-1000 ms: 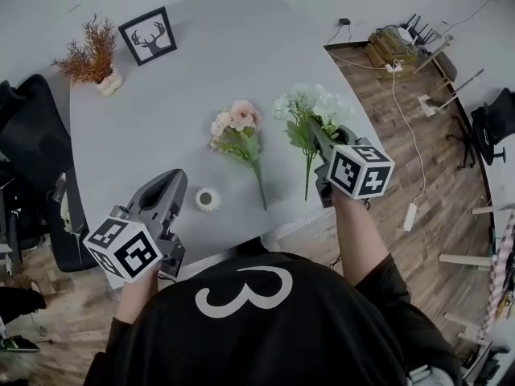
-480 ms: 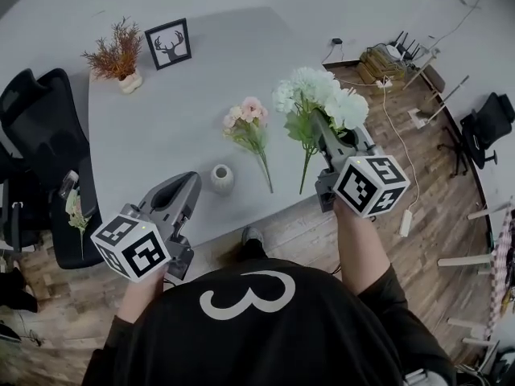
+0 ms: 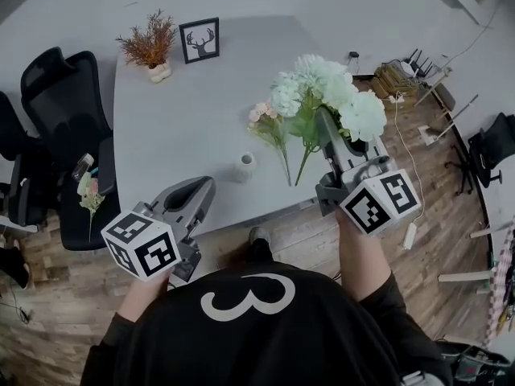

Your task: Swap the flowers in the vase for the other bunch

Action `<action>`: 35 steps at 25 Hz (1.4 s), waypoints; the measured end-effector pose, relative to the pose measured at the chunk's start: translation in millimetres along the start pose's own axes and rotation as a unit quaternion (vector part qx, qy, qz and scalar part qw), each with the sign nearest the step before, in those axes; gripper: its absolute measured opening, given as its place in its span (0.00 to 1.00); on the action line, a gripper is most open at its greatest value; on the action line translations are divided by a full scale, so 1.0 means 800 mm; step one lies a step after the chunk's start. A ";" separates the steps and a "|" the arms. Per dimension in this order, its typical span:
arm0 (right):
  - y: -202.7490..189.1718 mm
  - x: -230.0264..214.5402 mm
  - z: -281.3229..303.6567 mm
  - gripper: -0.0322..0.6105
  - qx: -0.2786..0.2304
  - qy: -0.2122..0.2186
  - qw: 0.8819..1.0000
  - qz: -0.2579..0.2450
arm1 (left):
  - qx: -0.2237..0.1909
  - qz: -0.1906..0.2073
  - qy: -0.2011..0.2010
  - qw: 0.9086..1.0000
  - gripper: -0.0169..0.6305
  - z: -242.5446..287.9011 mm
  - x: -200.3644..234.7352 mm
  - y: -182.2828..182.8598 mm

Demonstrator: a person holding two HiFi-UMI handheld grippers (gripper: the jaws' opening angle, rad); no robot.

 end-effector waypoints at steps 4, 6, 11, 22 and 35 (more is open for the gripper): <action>0.020 0.026 0.006 0.12 -0.035 0.034 0.999 -0.012 | -0.005 -0.006 0.011 1.000 0.04 -0.013 0.000 0.004; 0.028 0.034 0.007 0.12 -0.054 0.051 0.997 -0.016 | -0.011 -0.009 0.013 1.000 0.05 -0.014 0.001 0.006; 0.039 0.052 0.011 0.12 -0.114 0.110 0.987 -0.024 | -0.015 -0.021 0.019 0.999 0.04 -0.002 0.008 0.006; -0.009 0.060 0.075 0.12 -0.113 0.198 0.974 -0.003 | -0.004 -0.047 0.054 0.997 0.04 0.021 0.056 0.007; -0.148 0.038 0.108 0.12 -0.017 0.216 0.976 0.026 | 0.006 -0.087 0.097 0.991 0.04 0.028 0.093 -0.016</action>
Point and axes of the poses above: the fingertips, and each gripper's own axes: z forward along the fingers, x to its left, y out of its top, the point moved 1 cm from there along -z, backward along the fingers, and after that the axes turned 2 degrees about z, right-handed, at the moved point
